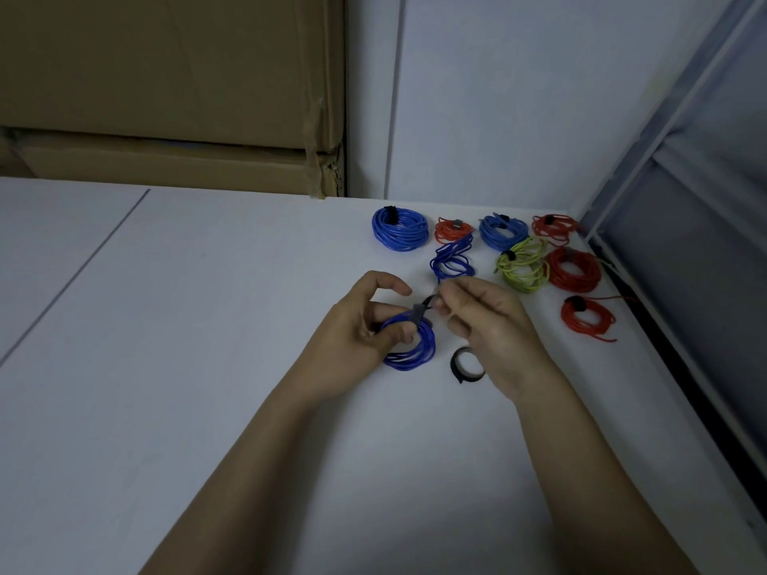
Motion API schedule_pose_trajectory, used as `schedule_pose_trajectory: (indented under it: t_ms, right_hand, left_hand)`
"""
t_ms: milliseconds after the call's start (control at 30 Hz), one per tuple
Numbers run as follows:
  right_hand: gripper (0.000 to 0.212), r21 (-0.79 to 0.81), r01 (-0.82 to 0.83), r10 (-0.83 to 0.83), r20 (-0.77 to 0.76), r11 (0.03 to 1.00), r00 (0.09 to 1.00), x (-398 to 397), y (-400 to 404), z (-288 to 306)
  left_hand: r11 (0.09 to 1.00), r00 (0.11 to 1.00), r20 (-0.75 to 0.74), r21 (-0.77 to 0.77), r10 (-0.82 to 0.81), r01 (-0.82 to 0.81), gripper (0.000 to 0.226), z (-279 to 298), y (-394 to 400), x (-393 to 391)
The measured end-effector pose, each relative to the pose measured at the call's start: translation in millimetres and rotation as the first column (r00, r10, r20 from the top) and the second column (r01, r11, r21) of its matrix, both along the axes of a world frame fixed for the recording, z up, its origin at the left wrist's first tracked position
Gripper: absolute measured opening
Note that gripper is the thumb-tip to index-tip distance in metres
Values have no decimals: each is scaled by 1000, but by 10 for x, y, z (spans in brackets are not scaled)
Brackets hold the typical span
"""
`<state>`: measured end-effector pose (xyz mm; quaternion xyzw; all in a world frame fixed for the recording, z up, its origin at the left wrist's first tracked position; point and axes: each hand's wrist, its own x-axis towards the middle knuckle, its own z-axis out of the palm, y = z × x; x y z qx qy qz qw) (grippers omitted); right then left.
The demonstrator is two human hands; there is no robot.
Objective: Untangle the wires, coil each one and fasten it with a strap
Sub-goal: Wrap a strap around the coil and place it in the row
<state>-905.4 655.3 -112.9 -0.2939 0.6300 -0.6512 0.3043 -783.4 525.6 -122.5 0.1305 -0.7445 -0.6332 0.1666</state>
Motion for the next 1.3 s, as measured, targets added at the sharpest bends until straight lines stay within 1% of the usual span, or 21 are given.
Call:
schedule_pose_trajectory:
  t_ms: [67, 133, 233, 333, 400, 467, 600, 733, 967, 1067, 1200, 1300]
  right_hand:
    - [19, -41, 40, -39, 29, 998, 999, 9, -27, 10]
    - [23, -57, 41, -38, 39, 998, 998, 33, -43, 15]
    - [17, -105, 79, -66, 118, 991, 991, 74, -62, -2]
    - [16, -144, 114, -93, 146, 983, 985, 80, -64, -14]
    - [16, -142, 116, -103, 97, 983, 990, 74, -48, -8]
    - [25, -123, 108, -107, 13, 986, 994, 54, -15, -6]
    - [35, -86, 63, -69, -62, 994, 996, 31, 31, -2]
    - [39, -75, 65, -73, -114, 995, 991, 49, 17, -13]
    - [47, -21, -20, 17, -173, 1000, 985, 1, 42, -6]
    - [46, -34, -66, 60, -165, 997, 984, -6, 44, -7]
    - [46, -74, -116, 111, -66, 990, 992, -49, 51, -29]
    - [47, -80, -81, 78, -33, 994, 996, -51, 38, -60]
  left_hand:
    - [999, 999, -12, -4, -31, 31, 30, -7, 14, 7]
    - [999, 999, -26, -38, -36, 35, 29, -9, 19, 8]
    - [996, 998, -49, -78, -51, 47, 22, -22, 37, 5]
    - [996, 995, -75, -75, -61, 56, 15, -33, 67, -13]
    - [996, 995, -78, -67, -58, 52, 15, -43, 75, -17]
    - [996, 996, -79, -75, -43, 37, 16, -52, 77, -20]
    - [997, 995, -102, -72, 12, -19, 23, -43, 67, -21]
    - [994, 992, -123, -107, 25, -38, 29, -29, 62, -18]
    - [981, 991, -122, -176, 63, -84, 33, -34, 69, -29]
    - [971, 989, -131, -218, 71, -98, 34, -27, 66, -28]
    - [942, 986, -147, -315, 73, -117, 35, -40, 78, -30]
    - [918, 985, -151, -373, 83, -134, 34, -61, 74, -42]
